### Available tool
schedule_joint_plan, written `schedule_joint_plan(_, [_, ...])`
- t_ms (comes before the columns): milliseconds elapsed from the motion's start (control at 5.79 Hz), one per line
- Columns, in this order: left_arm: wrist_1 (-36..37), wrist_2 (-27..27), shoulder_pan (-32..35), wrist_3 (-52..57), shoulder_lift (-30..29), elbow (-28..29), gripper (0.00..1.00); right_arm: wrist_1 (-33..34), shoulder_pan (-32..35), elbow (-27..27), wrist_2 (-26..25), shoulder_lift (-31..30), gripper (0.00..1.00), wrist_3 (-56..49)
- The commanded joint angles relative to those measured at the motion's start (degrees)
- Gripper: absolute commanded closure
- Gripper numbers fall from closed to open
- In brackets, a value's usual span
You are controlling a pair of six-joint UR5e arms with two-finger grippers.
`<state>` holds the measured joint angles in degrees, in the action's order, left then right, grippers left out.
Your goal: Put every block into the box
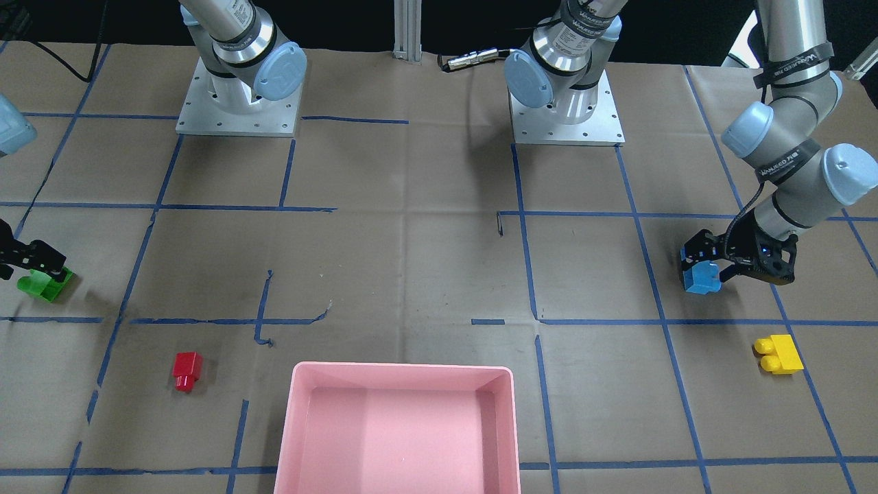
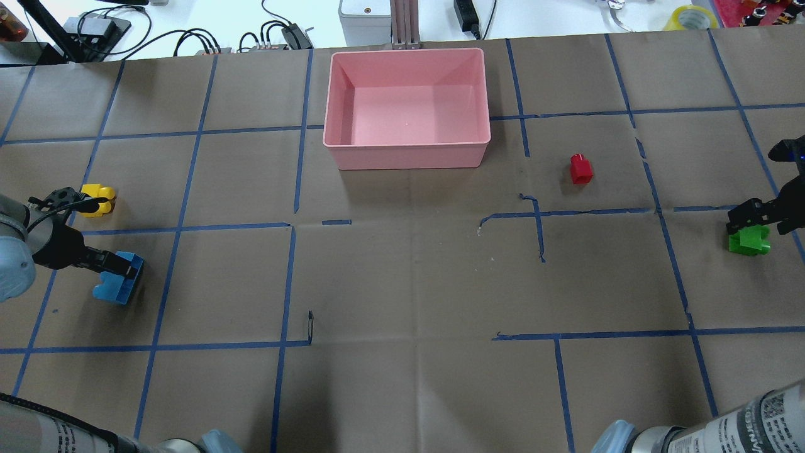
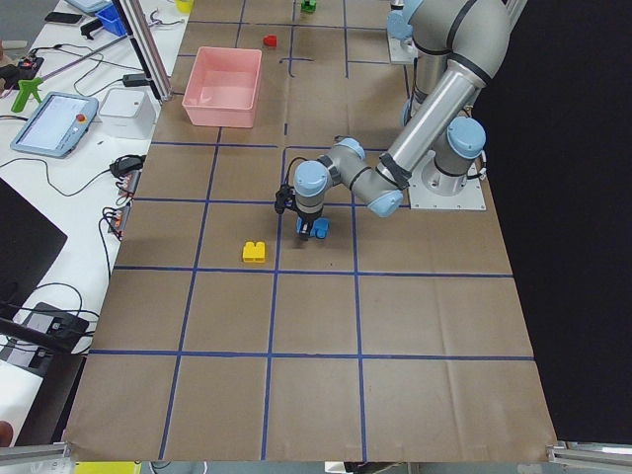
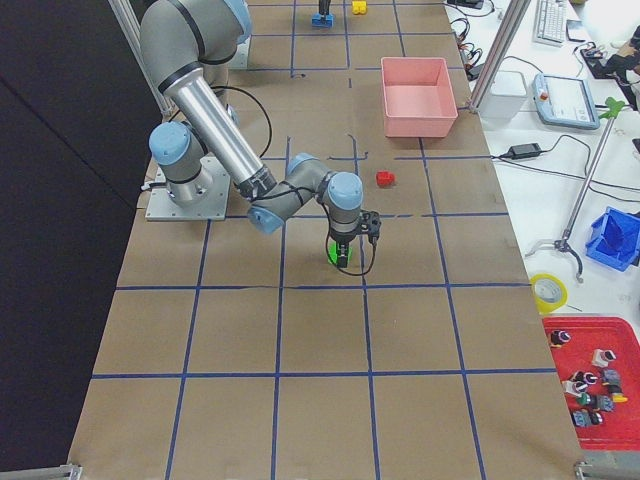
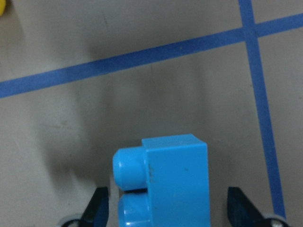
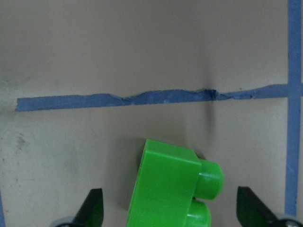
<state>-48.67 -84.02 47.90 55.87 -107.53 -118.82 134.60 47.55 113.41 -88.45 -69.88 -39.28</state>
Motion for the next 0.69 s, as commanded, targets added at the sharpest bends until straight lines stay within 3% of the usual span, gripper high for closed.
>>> schedule_joint_plan(0, [0.94, 0.00, 0.00, -0.06, -0.49, 0.08, 0.28, 0.40, -0.97, 0.50, -0.15, 0.62, 0.01, -0.10])
schedule_joint_plan(345, [0.94, -0.18, 0.00, -0.14, -0.58, 0.43, 0.59, 0.40, -0.97, 0.49, -0.59, 1.15, 0.06, -0.10])
schedule_joint_plan(518, [1.03, -0.27, 0.00, -0.49, -0.14, 0.70, 0.72, 0.40, -0.97, 0.50, -0.59, 1.15, 0.27, -0.10])
